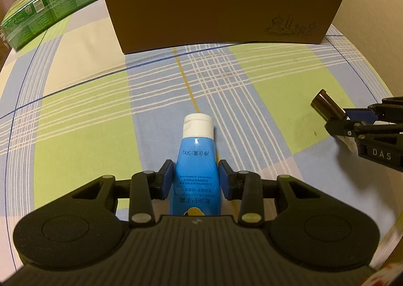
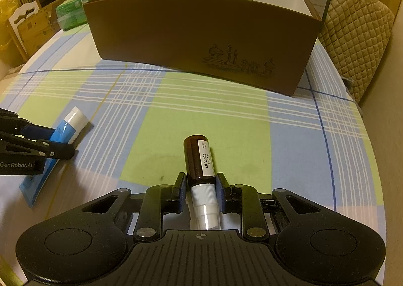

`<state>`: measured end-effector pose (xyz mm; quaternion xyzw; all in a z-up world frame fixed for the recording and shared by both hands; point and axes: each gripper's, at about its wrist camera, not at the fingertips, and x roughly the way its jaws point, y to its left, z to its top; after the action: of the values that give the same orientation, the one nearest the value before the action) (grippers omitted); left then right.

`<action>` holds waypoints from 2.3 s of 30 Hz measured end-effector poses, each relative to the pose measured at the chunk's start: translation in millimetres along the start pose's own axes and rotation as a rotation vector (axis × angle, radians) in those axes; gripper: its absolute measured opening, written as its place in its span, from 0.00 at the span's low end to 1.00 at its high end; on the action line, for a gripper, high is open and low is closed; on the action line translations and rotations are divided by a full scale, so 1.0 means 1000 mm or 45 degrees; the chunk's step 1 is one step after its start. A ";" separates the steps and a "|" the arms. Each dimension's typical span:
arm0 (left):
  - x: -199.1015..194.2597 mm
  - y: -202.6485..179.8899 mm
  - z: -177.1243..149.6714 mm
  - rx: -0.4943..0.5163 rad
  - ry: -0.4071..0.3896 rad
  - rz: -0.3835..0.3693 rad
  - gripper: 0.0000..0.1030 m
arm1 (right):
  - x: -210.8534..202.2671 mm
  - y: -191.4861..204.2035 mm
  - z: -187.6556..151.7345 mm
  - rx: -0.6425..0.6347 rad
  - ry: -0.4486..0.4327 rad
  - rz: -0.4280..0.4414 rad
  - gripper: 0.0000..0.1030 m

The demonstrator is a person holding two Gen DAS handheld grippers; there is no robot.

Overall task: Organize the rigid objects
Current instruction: 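Carry the blue tube and brown vial over the brown box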

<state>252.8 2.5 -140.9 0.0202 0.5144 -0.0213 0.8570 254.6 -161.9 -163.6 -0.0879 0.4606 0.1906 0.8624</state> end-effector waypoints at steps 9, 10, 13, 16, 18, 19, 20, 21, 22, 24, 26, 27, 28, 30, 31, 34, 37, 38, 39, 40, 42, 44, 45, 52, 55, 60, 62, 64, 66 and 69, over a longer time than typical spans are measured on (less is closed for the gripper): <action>-0.001 -0.002 0.000 0.007 0.008 -0.018 0.32 | -0.001 0.000 0.001 0.019 0.009 0.014 0.20; -0.001 -0.002 0.000 0.008 0.007 -0.020 0.31 | -0.002 -0.001 0.001 0.031 0.011 0.022 0.20; -0.003 -0.002 0.001 0.004 -0.004 -0.024 0.31 | -0.004 -0.003 0.000 0.060 0.019 0.041 0.20; -0.008 0.000 0.003 -0.004 -0.022 -0.024 0.31 | -0.009 -0.003 -0.001 0.079 0.008 0.058 0.20; -0.010 0.000 0.004 -0.007 -0.029 -0.026 0.31 | -0.011 -0.003 -0.001 0.091 0.003 0.072 0.20; -0.011 0.001 0.005 -0.008 -0.032 -0.024 0.31 | -0.013 -0.003 -0.001 0.095 -0.001 0.074 0.20; -0.012 0.001 0.005 -0.009 -0.034 -0.024 0.31 | -0.014 -0.003 0.000 0.097 -0.004 0.075 0.20; -0.013 0.001 0.006 -0.011 -0.037 -0.025 0.31 | -0.015 -0.002 0.000 0.099 -0.007 0.077 0.20; -0.015 0.001 0.006 -0.013 -0.041 -0.025 0.31 | -0.016 -0.002 0.000 0.101 -0.011 0.078 0.20; -0.018 0.000 0.007 -0.013 -0.048 -0.024 0.31 | -0.018 -0.002 0.001 0.105 -0.018 0.080 0.20; -0.020 0.000 0.008 -0.013 -0.053 -0.024 0.31 | -0.020 -0.002 0.001 0.108 -0.024 0.083 0.20; -0.021 0.000 0.009 -0.013 -0.056 -0.025 0.31 | -0.020 -0.003 0.002 0.109 -0.025 0.083 0.20; -0.022 0.000 0.010 -0.014 -0.058 -0.026 0.31 | -0.021 -0.003 0.002 0.108 -0.027 0.084 0.20; -0.023 -0.001 0.011 -0.013 -0.062 -0.027 0.31 | -0.022 -0.003 0.003 0.109 -0.029 0.086 0.20; -0.024 -0.001 0.012 -0.013 -0.066 -0.028 0.31 | -0.023 -0.002 0.003 0.109 -0.031 0.087 0.20; -0.027 -0.001 0.012 -0.012 -0.079 -0.029 0.31 | -0.025 -0.001 0.004 0.108 -0.039 0.090 0.20; -0.031 -0.001 0.014 -0.015 -0.092 -0.028 0.31 | -0.028 0.000 0.006 0.103 -0.049 0.096 0.20; -0.032 -0.001 0.015 -0.016 -0.096 -0.028 0.31 | -0.028 0.000 0.006 0.102 -0.052 0.098 0.20; -0.033 -0.002 0.015 -0.017 -0.099 -0.027 0.31 | -0.029 0.000 0.007 0.101 -0.056 0.099 0.20; -0.034 -0.002 0.015 -0.017 -0.103 -0.027 0.31 | -0.030 0.001 0.007 0.100 -0.059 0.102 0.20; -0.036 -0.003 0.016 -0.017 -0.110 -0.026 0.31 | -0.031 0.001 0.009 0.099 -0.065 0.107 0.20; -0.038 -0.004 0.017 -0.017 -0.117 -0.026 0.31 | -0.033 0.001 0.011 0.098 -0.070 0.113 0.20; -0.039 -0.004 0.017 -0.018 -0.121 -0.026 0.31 | -0.033 0.000 0.012 0.097 -0.073 0.114 0.20; -0.045 -0.007 0.024 -0.017 -0.150 -0.031 0.31 | -0.038 -0.002 0.018 0.090 -0.102 0.122 0.20; -0.047 -0.009 0.029 -0.014 -0.165 -0.032 0.31 | -0.041 -0.002 0.021 0.087 -0.115 0.126 0.20; -0.052 -0.013 0.038 -0.006 -0.196 -0.036 0.31 | -0.044 -0.003 0.028 0.074 -0.137 0.133 0.20; -0.053 -0.014 0.043 -0.004 -0.208 -0.037 0.31 | -0.045 -0.004 0.032 0.069 -0.146 0.134 0.20; -0.056 -0.016 0.049 0.002 -0.220 -0.038 0.31 | -0.047 -0.005 0.036 0.064 -0.156 0.137 0.20; -0.057 -0.018 0.054 0.006 -0.230 -0.039 0.31 | -0.048 -0.006 0.040 0.058 -0.163 0.138 0.20; -0.059 -0.020 0.062 0.014 -0.243 -0.035 0.31 | -0.049 -0.008 0.047 0.050 -0.174 0.140 0.20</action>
<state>278.8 -20.4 -60.2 0.0158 0.4304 -0.0377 0.9017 268.7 -165.8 -96.6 -0.0321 0.4086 0.2342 0.8816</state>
